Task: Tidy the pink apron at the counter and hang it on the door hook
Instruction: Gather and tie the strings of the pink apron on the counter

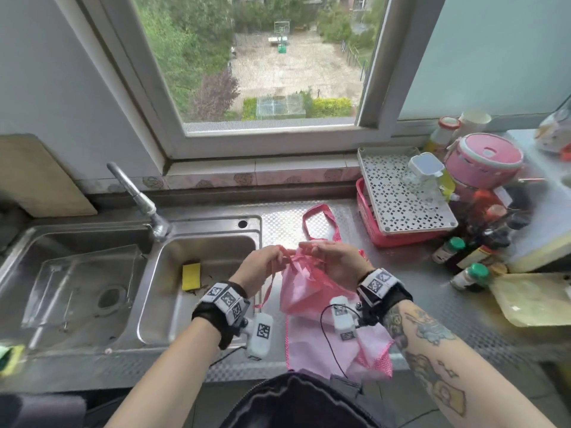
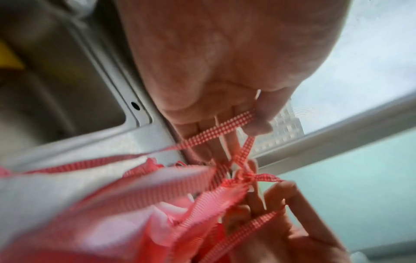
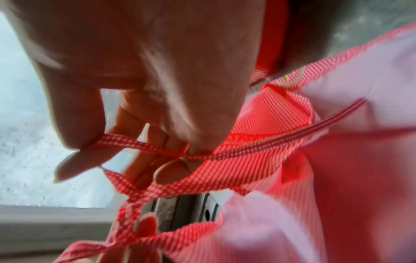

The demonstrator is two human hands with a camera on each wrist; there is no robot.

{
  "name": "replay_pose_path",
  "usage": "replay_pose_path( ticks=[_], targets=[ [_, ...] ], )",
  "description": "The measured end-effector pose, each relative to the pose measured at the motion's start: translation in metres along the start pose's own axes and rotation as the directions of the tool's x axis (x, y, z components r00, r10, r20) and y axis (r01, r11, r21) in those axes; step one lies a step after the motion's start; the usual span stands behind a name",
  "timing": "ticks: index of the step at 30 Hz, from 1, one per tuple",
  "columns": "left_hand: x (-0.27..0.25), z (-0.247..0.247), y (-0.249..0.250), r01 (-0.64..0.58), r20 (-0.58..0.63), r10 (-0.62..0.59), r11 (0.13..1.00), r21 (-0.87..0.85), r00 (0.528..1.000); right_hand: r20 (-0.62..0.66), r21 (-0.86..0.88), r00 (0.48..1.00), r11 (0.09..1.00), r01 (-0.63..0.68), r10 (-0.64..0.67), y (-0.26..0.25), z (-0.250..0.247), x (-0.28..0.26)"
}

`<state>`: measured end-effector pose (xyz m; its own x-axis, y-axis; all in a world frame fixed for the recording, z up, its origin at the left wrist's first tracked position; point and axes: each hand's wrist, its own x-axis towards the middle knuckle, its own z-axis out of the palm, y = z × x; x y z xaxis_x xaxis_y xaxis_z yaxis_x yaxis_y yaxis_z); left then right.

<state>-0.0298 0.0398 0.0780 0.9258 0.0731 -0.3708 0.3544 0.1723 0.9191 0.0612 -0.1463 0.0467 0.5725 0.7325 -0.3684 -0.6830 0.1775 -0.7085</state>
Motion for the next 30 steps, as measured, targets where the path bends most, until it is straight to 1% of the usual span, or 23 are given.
replay_pose_path(
  ticks=[1,3,5,7,8,9,11,12,14,15,17,19,21,22,25,27,30],
  targets=[
    [0.000,0.005,-0.001,-0.012,-0.024,0.009,0.993,-0.118,1.000,0.042,0.042,0.999,0.999,0.030,-0.031,0.000,0.005,-0.002],
    [0.001,0.011,-0.002,-0.045,-0.052,0.030,0.944,-0.327,0.998,0.078,0.061,0.990,0.992,0.110,-0.115,0.002,0.014,-0.005],
    [0.004,0.011,-0.005,-0.066,-0.088,0.024,0.851,-0.522,0.996,0.029,0.064,0.988,0.987,0.147,-0.149,0.005,0.021,-0.006],
    [0.008,0.011,-0.009,-0.071,-0.122,-0.017,0.732,-0.678,0.992,-0.043,0.035,0.988,0.988,0.150,-0.149,0.009,0.026,-0.003],
    [0.009,0.013,-0.009,-0.060,-0.126,-0.042,0.701,-0.711,0.991,-0.097,0.005,0.984,0.989,0.148,-0.147,0.011,0.026,-0.001],
    [0.010,0.017,-0.010,-0.037,-0.121,-0.067,0.710,-0.703,0.990,-0.152,-0.018,0.978,0.989,0.146,-0.147,0.013,0.029,0.000],
    [0.008,0.025,-0.008,0.003,-0.106,-0.081,0.808,-0.589,0.991,-0.243,-0.069,0.957,0.987,0.143,-0.156,0.017,0.032,0.003],
    [0.006,0.028,-0.008,0.007,-0.095,-0.063,0.865,-0.502,0.993,-0.267,-0.095,0.950,0.986,0.139,-0.160,0.020,0.031,0.006],
    [0.006,0.029,-0.011,-0.009,-0.054,-0.006,0.964,-0.265,0.999,-0.280,-0.131,0.947,0.984,0.122,-0.155,0.024,0.030,0.009],
    [0.007,0.027,-0.014,-0.023,-0.029,0.020,0.992,-0.126,0.999,-0.276,-0.144,0.950,0.983,0.110,-0.147,0.024,0.029,0.008],
    [0.009,0.021,-0.018,-0.054,0.031,0.051,0.991,0.123,0.998,-0.261,-0.179,0.958,0.981,0.074,-0.120,0.024,0.027,0.005],
    [0.009,0.016,-0.018,-0.086,0.118,0.055,0.958,0.273,0.991,-0.242,-0.196,0.967,0.980,0.032,-0.080,0.024,0.023,0.000],
    [0.006,0.015,-0.015,-0.120,0.201,0.052,0.930,0.348,0.978,-0.218,-0.230,0.975,0.973,-0.016,-0.036,0.025,0.020,-0.002],
    [0.007,0.014,-0.015,-0.117,0.211,0.041,0.925,0.361,0.977,-0.201,-0.259,0.979,0.965,-0.032,-0.021,0.027,0.019,-0.004],
    [0.009,0.015,-0.015,-0.090,0.177,0.032,0.941,0.326,0.984,-0.180,-0.272,0.984,0.961,-0.045,-0.005,0.029,0.021,-0.006],
    [0.010,0.016,-0.014,-0.078,0.146,0.032,0.943,0.322,0.989,-0.183,-0.320,0.983,0.947,-0.030,-0.031,0.030,0.023,-0.006],
    [0.008,0.018,-0.014,-0.039,0.146,-0.007,0.950,0.309,0.989,-0.198,-0.431,0.977,0.902,-0.021,-0.072,0.031,0.025,-0.006]
  ],
)
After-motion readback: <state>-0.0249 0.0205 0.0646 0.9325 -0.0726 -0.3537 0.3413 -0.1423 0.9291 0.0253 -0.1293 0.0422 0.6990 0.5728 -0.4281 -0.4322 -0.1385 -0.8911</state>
